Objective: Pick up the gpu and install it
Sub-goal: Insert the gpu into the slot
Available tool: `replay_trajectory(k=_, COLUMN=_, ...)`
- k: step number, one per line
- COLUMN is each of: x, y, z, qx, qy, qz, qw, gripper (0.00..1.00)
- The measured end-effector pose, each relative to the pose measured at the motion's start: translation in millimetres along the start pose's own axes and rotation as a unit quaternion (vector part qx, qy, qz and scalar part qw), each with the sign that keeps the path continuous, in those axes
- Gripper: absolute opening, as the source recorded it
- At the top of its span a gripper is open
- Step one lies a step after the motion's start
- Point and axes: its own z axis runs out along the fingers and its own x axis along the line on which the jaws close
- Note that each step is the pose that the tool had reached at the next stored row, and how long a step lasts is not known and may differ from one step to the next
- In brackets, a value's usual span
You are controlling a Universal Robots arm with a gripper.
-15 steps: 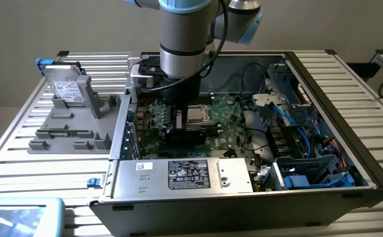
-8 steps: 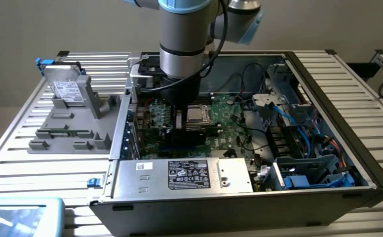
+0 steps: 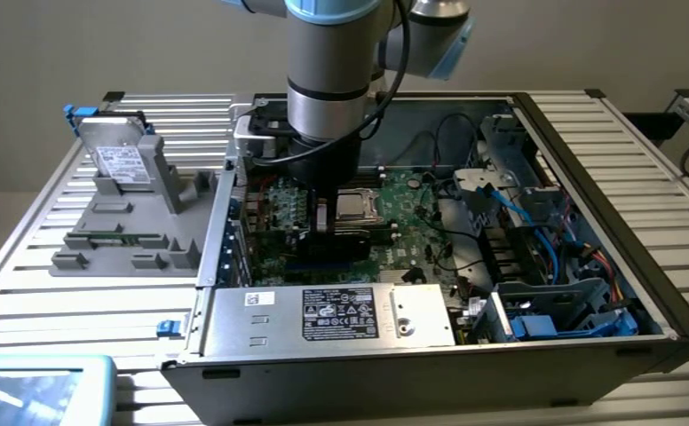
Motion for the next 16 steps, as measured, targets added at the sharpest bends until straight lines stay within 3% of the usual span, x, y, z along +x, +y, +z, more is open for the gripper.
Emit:
replay_trajectory(k=8, x=0.2, y=0.0, z=0.0, qx=-0.0023, qy=0.0002, qz=0.0, qw=1.0, gripper=0.28)
replay_trajectory(k=13, x=0.2, y=0.1, z=0.0, qx=-0.0101, qy=0.0005, qz=-0.001, qw=0.9999, gripper=0.28)
replay_trajectory(k=16, x=0.2, y=0.2, z=0.0, qx=-0.0113, qy=0.0006, qz=-0.001, qw=0.9999, gripper=0.28)
